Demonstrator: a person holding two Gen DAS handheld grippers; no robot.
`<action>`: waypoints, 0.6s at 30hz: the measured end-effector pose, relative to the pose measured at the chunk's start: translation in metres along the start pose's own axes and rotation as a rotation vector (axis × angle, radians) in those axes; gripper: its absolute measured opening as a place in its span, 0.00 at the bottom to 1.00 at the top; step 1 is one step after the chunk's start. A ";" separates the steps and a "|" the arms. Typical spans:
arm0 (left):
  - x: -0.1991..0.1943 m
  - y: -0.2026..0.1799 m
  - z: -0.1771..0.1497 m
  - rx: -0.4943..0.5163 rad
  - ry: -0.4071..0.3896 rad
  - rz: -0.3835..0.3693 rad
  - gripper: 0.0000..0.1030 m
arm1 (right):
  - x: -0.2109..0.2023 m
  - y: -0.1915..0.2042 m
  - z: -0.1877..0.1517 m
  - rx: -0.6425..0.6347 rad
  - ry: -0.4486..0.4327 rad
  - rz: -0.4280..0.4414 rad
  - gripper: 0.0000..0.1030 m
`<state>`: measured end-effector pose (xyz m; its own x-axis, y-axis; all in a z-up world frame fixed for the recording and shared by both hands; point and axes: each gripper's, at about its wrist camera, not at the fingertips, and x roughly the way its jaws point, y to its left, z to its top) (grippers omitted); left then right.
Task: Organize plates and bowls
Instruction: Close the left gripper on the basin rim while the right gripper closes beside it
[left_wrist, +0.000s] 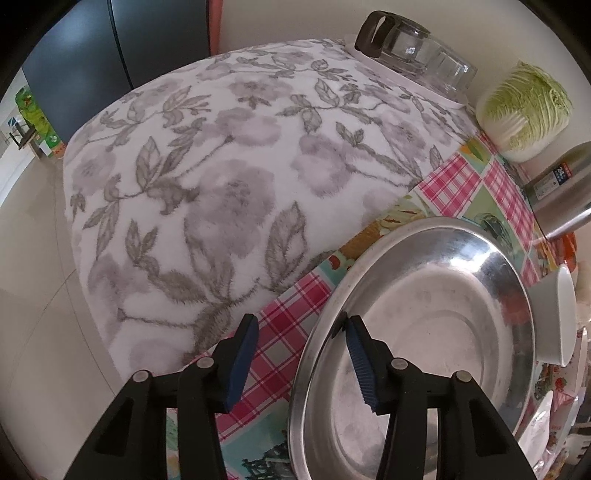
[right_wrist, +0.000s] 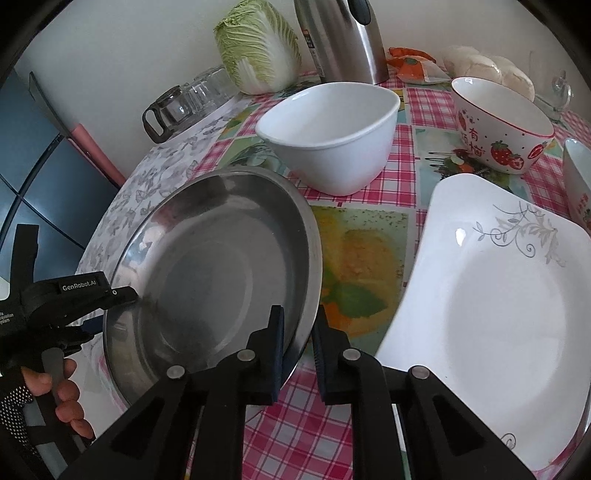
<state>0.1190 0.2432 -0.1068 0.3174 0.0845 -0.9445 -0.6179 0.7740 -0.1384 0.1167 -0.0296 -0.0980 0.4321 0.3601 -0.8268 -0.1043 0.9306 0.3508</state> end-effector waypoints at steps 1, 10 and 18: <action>0.000 0.000 0.000 0.003 -0.001 0.001 0.51 | 0.000 0.000 0.000 0.001 0.000 0.001 0.15; -0.003 -0.004 -0.001 0.040 -0.023 0.022 0.30 | -0.006 0.015 0.000 -0.062 -0.014 0.012 0.15; -0.015 -0.006 0.000 0.047 -0.046 -0.017 0.28 | -0.024 0.022 0.004 -0.099 -0.052 0.006 0.16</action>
<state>0.1183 0.2375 -0.0919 0.3607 0.0993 -0.9274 -0.5778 0.8044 -0.1386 0.1073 -0.0181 -0.0689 0.4768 0.3642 -0.8000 -0.1935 0.9313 0.3086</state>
